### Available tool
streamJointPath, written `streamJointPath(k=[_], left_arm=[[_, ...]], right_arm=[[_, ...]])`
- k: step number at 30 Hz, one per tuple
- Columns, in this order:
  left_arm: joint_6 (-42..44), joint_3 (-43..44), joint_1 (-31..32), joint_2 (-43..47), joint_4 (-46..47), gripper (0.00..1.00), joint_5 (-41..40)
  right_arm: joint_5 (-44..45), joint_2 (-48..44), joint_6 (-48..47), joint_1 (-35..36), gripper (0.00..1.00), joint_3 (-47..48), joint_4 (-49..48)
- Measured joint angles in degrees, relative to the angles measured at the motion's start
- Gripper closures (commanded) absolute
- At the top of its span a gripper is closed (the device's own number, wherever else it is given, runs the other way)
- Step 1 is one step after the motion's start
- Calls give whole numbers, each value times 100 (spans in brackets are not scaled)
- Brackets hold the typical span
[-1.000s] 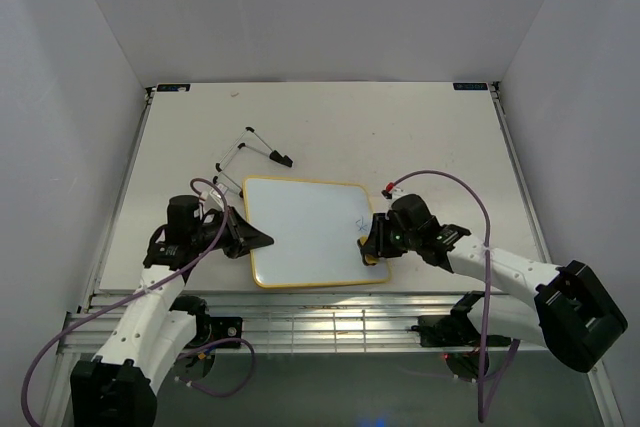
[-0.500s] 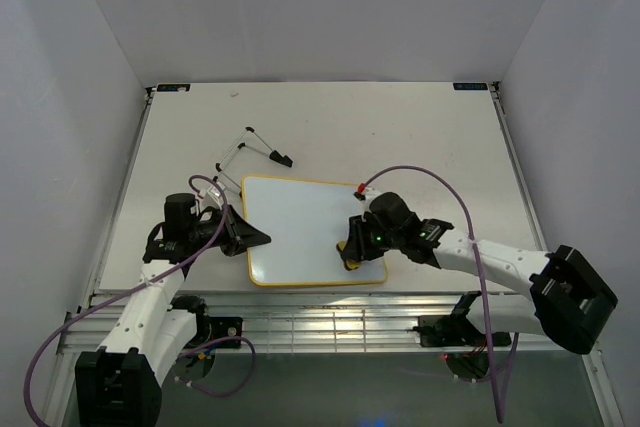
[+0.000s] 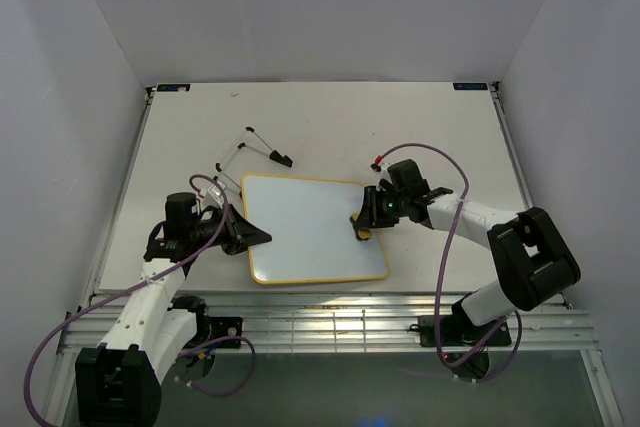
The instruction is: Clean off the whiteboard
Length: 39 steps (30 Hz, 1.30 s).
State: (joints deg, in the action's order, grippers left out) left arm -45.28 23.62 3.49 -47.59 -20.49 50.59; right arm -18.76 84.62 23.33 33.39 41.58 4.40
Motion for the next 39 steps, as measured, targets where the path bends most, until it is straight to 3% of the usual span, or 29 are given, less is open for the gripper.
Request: streamJointPath(k=[6, 14, 22, 26, 33, 39], left_arm=[[-4, 0, 2, 0, 52, 100, 35], [-15, 0, 61, -72, 153, 100, 63], [-24, 0, 151, -74, 162, 100, 46], [-50, -13, 151, -66, 138, 100, 2], [-72, -37, 153, -7, 133, 100, -17], [-72, -37, 155, 7, 149, 100, -15]], right_arm=[[-28, 339, -461, -778, 77, 61, 199], [-101, 358, -758, -487, 77, 457, 758], [-811, 601, -769, 4, 77, 1058, 809], [-1012, 857, -782, -306, 77, 1097, 739], [-999, 903, -846, -1405, 78, 376, 249], [-949, 822, -887, -1394, 79, 396, 293]])
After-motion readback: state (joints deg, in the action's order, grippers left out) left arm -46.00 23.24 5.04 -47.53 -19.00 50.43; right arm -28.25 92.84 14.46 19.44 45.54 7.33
